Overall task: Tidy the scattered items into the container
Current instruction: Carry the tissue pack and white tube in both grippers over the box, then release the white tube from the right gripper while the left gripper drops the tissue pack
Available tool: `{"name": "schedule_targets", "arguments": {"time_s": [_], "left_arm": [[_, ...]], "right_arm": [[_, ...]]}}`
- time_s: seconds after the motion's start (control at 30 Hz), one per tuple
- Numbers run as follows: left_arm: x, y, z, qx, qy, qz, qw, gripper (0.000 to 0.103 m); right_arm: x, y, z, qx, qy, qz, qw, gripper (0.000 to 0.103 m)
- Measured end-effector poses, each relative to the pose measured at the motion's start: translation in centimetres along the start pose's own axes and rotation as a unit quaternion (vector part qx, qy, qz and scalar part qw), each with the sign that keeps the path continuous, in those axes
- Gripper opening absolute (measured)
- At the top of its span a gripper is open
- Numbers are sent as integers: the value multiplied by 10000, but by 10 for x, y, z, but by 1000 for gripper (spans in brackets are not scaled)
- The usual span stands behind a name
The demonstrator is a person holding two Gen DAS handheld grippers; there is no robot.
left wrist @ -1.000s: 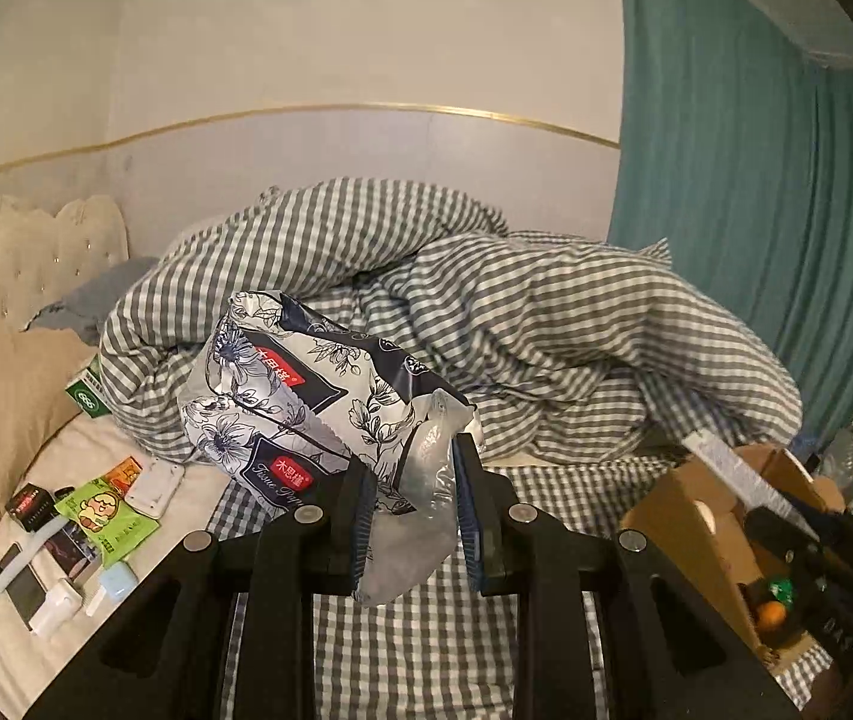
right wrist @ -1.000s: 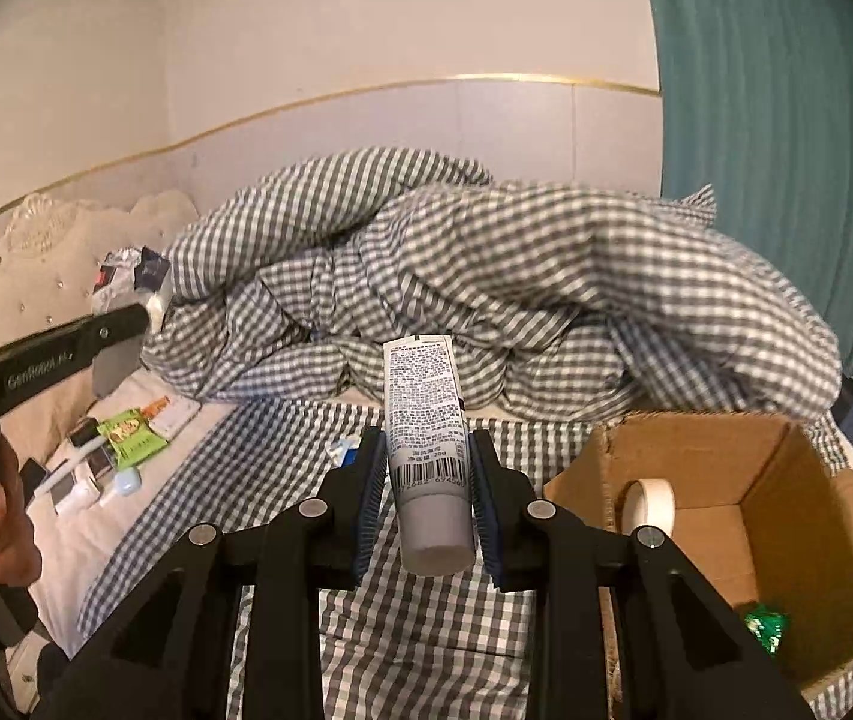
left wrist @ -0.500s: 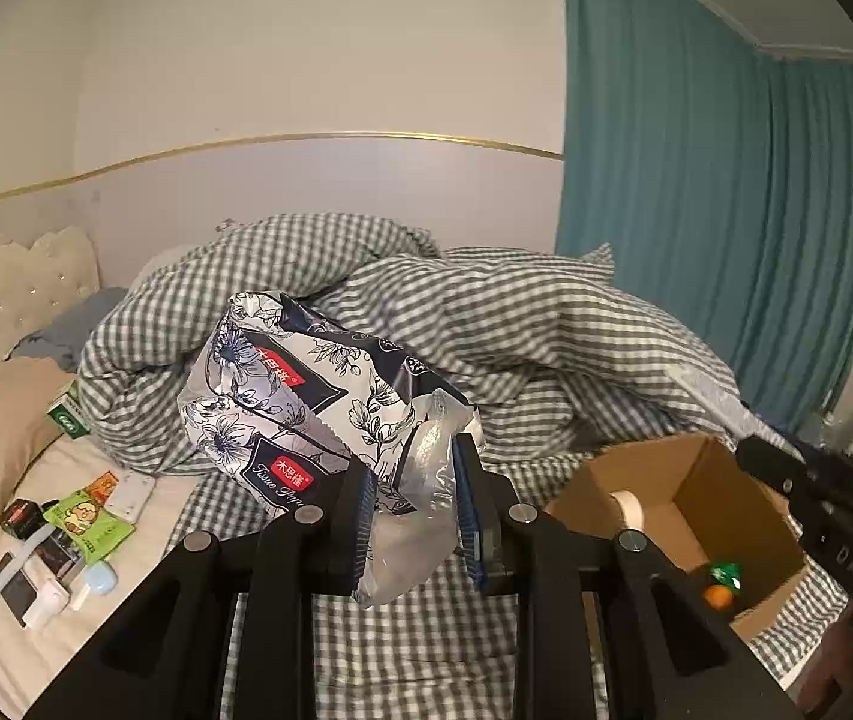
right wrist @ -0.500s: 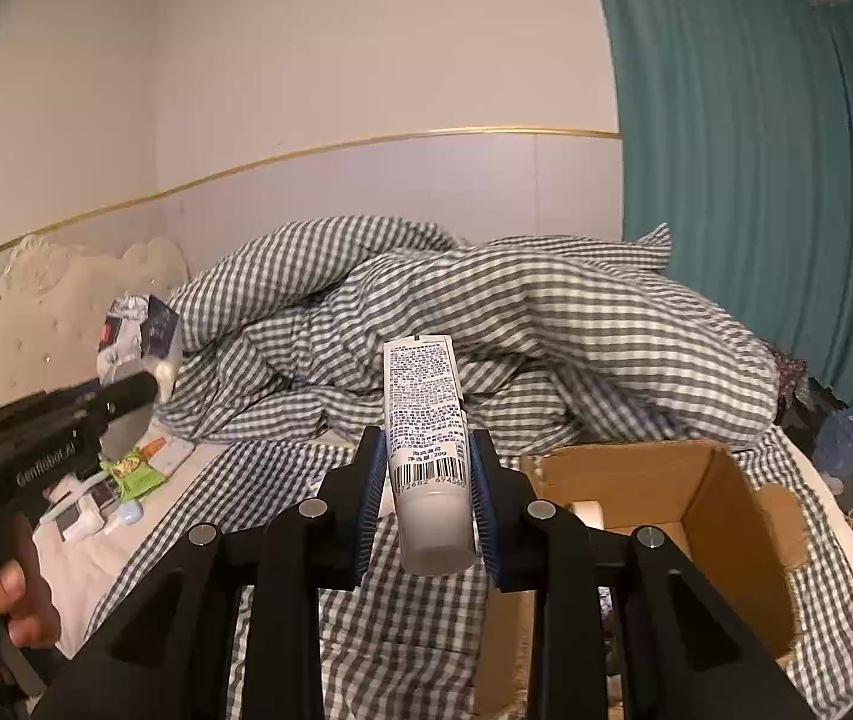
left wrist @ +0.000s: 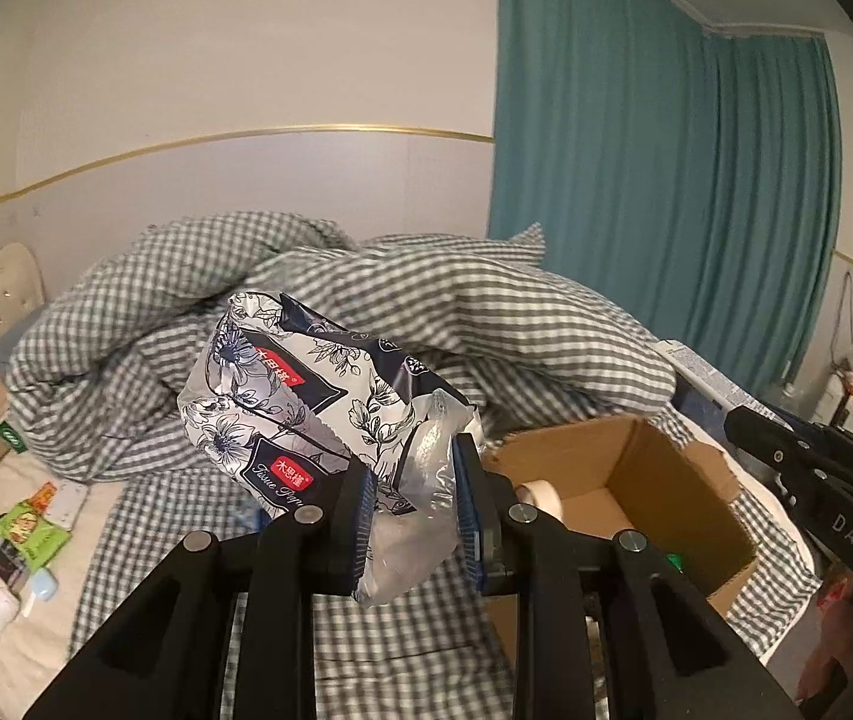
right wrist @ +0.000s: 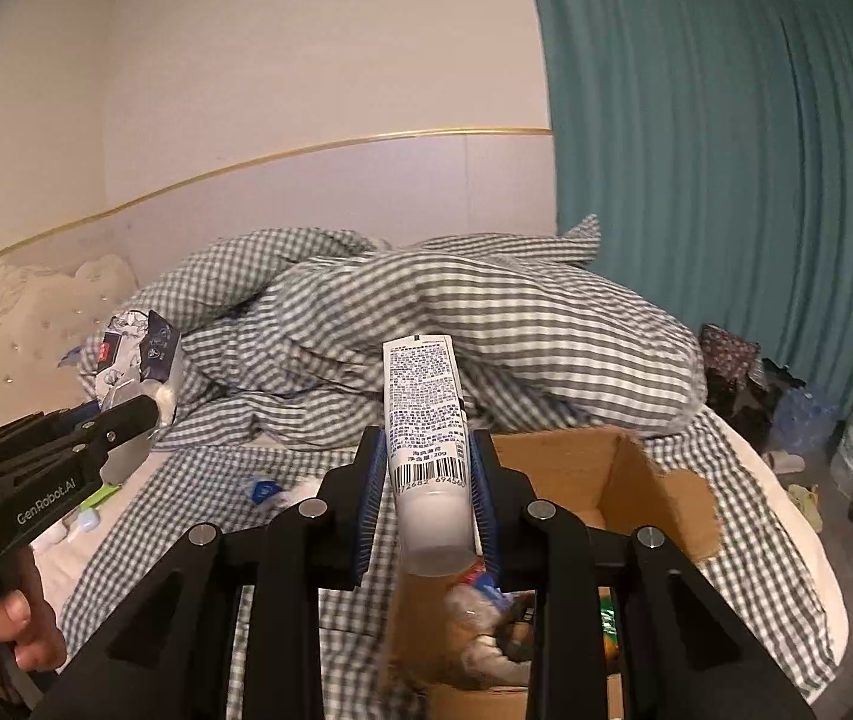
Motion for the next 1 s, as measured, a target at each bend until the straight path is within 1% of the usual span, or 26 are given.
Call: {"name": "schedule_targets", "arguments": {"time_s": [0.2,0.37,0.6,0.8,0.83,0.9,0.93,0.97,1.0], "left_arm": [[-32,1,-27,156,223,-73,9996,25],[-58,4,-44,286,349,-250,9987,25],[-87,9,-71,509,486,-345,9969,25],[-103,14,-87,643,570,-464,9952,25],[-105,15,-89,662,581,-483,9949,25],[-109,15,-93,687,593,-515,9945,25],[-111,15,-94,701,603,-519,9944,25],[-112,16,-96,711,612,-523,9942,25],[-114,16,-97,720,622,-534,9940,25]], "right_arm": [[-44,5,-8,134,283,-178,9994,28],[-75,14,-24,309,405,-408,9979,28],[-102,31,-52,677,455,-530,9953,28],[-120,44,-69,854,490,-676,9928,28],[-121,45,-70,861,487,-700,9926,30],[-126,47,-73,869,522,-761,9919,52],[-129,48,-73,850,545,-784,9918,72],[-132,48,-70,785,566,-795,9921,78],[-133,47,-69,754,569,-794,9924,78]]}}
Point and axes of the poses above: each gripper's, at about its wrist camera, not at the fingertips, and z roughly against the way its jaws point, x to its left, y to its underside, the point moved 1 cm from there along -z, roughly the way its jaws point, and after that the axes turned 5 degrees about -z, right-handed, at the moved point
